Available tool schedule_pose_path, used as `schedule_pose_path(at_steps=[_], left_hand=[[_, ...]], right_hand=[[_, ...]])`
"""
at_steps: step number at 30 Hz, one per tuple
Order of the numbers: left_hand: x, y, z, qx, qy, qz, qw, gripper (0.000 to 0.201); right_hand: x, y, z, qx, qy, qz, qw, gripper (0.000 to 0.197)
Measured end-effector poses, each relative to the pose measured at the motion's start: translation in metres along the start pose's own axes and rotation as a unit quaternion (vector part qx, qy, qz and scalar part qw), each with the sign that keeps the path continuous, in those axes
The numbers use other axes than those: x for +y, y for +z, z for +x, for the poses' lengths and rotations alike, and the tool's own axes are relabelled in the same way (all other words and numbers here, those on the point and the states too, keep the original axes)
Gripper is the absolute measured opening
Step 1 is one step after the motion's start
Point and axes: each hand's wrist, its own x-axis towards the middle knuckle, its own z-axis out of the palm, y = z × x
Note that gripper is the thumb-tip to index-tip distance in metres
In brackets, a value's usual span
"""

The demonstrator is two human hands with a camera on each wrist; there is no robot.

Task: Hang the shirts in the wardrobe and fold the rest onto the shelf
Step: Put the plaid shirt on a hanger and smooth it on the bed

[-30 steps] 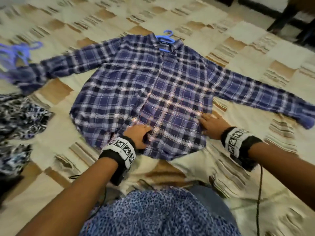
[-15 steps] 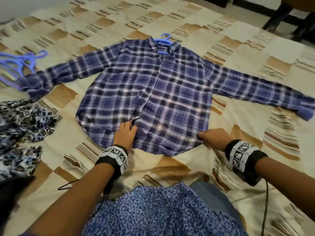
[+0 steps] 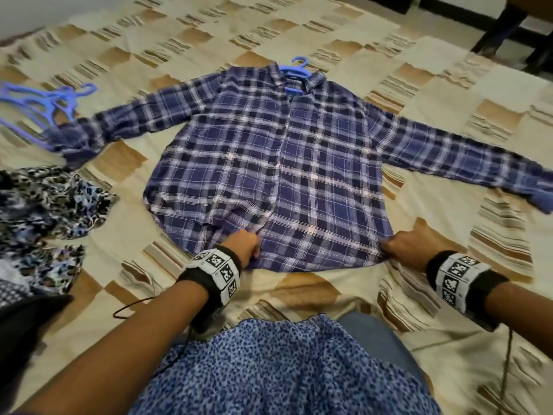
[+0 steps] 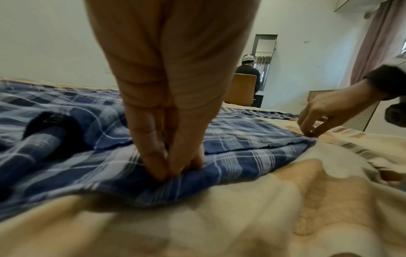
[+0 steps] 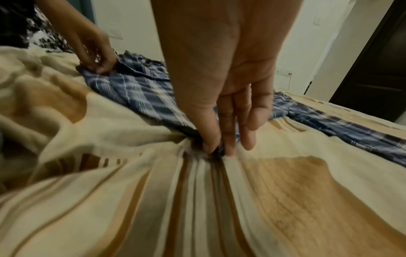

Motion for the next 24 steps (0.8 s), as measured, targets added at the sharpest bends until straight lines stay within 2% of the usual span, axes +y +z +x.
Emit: schedule_pose_path(at_steps=[3, 8, 12, 14, 19, 24], left_hand=[[0.000, 0.000, -0.002, -0.008, -0.004, 0.026, 1.000, 0.029], [-0.016, -0.015, -0.009, 0.006, -0.011, -0.012, 1.000, 0.024], [-0.008, -0.003, -0.004, 0.044, 0.062, 0.021, 0.997, 0.057], [0.007, 0.012, 0.002, 0.060, 0.106, 0.055, 0.991, 0.064], [0.048, 0.031, 0.016, 0.145, 0.174, 0.145, 0.963, 0.049], [0.072, 0.031, 0.030, 0.217, 0.267, 0.203, 0.917, 0.047]], right_hand=[[-0.008, 0.003, 0.006, -0.006, 0.014, -0.006, 1.000, 0.016], [-0.013, 0.003, 0.009, 0.010, -0.009, -0.009, 1.000, 0.027], [-0.010, -0.004, 0.003, 0.001, -0.037, -0.024, 0.999, 0.032], [-0.008, -0.003, 0.001, -0.008, -0.037, -0.023, 0.999, 0.032], [0.003, 0.014, 0.001, 0.007, -0.034, 0.024, 0.999, 0.024], [0.010, 0.033, 0.004, 0.105, -0.032, 0.095, 0.989, 0.022]])
